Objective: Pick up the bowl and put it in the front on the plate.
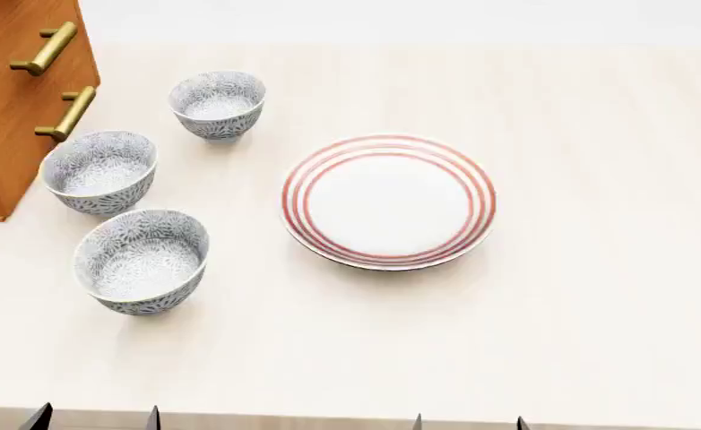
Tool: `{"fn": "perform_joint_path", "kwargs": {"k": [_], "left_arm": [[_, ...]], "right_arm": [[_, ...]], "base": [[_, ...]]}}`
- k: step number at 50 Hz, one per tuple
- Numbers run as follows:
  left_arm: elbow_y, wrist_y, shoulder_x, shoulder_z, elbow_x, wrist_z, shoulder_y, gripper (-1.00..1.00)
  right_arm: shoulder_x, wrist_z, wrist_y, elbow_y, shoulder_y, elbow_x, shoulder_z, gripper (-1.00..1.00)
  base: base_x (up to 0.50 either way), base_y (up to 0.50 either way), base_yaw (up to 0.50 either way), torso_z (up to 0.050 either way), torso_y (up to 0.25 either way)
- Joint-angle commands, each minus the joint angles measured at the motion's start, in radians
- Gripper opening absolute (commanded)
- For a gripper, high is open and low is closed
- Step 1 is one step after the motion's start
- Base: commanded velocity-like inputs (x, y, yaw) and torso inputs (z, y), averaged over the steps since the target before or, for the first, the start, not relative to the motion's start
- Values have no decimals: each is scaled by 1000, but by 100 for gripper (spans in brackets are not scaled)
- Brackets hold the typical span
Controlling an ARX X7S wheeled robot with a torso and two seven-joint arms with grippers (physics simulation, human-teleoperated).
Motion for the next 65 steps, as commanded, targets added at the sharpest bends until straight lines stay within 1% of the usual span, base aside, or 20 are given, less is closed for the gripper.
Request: {"fn": "perform_joint_path", "kwargs": {"k": [1,5,20,23,24,25,26,27,28,29,30,31,33,34,35,38,41,51,55,65], "left_arm": [[4,-13,-15,17,-21,-17,0,100],[6,19,-31,33,-49,-22,9,100],[7,13,-60,68,-74,-64,5,100],[32,39,-64,72,-84,-65,14,100],[64,100,-69,76,-57,-78,28,100],[77,120,-71,78,-46,-86,34,100],[133,215,-74,74,-12,-111,57,100],[153,242,-77,75,1,-118,65,100],[212,332,-82,73,46,-141,89,100],[227,356,-84,73,57,-148,95,100],[271,459,-95,82,69,-148,115,100],[286,463,-91,76,99,-164,123,100],[332,535,-87,64,178,-202,147,100],[351,525,-82,60,200,-209,151,100],[381,540,-93,74,183,-197,156,100],[437,565,-87,64,235,-220,173,100],[478,555,-88,66,239,-224,184,100],[513,556,-98,75,248,-249,192,100],[521,552,-103,81,251,-254,192,100],[536,553,-118,92,250,-269,194,100]], "right_arm": [[16,19,1,-1,-3,13,-22,100],[31,36,-4,9,-1,28,-40,100],[60,74,3,-8,-1,62,-70,100],[56,84,-33,-34,-7,89,-59,100],[44,107,-183,-36,-17,76,-42,100],[44,102,-246,-49,-21,95,-41,100],[35,119,-312,-106,-33,112,-26,100],[36,126,-340,-118,-36,109,-26,100],[31,138,-415,-152,-47,118,-15,100],[33,143,-435,-161,-50,122,-16,100],[27,152,-505,-190,-61,144,-8,100],[28,161,-524,-199,-65,146,-8,100],[24,183,-606,-241,-78,132,-3,100],[24,196,-631,-256,-82,118,0,100],[19,220,-660,-295,-90,104,9,100],[27,249,-702,-345,-102,86,5,100],[37,268,-709,-363,-110,84,-3,100],[56,301,-768,-363,-116,55,-19,100],[65,309,-766,-371,-118,53,-29,100],[82,329,-771,-396,-128,41,-43,100]], "base": [[0,0,0,0,0],[0,0,0,0,0],[0,0,0,0,0],[0,0,0,0,0],[0,0,0,0,0],[0,0,0,0,0],[0,0,0,0,0],[0,0,0,0,0],[0,0,0,0,0],[0,0,0,0,0],[0,0,0,0,0],[0,0,0,0,0],[0,0,0,0,0],[0,0,0,0,0],[0,0,0,0,0],[0,0,0,0,0],[0,0,0,0,0],[0,0,0,0,0],[57,0,0,0,0],[482,0,0,0,0]]}}
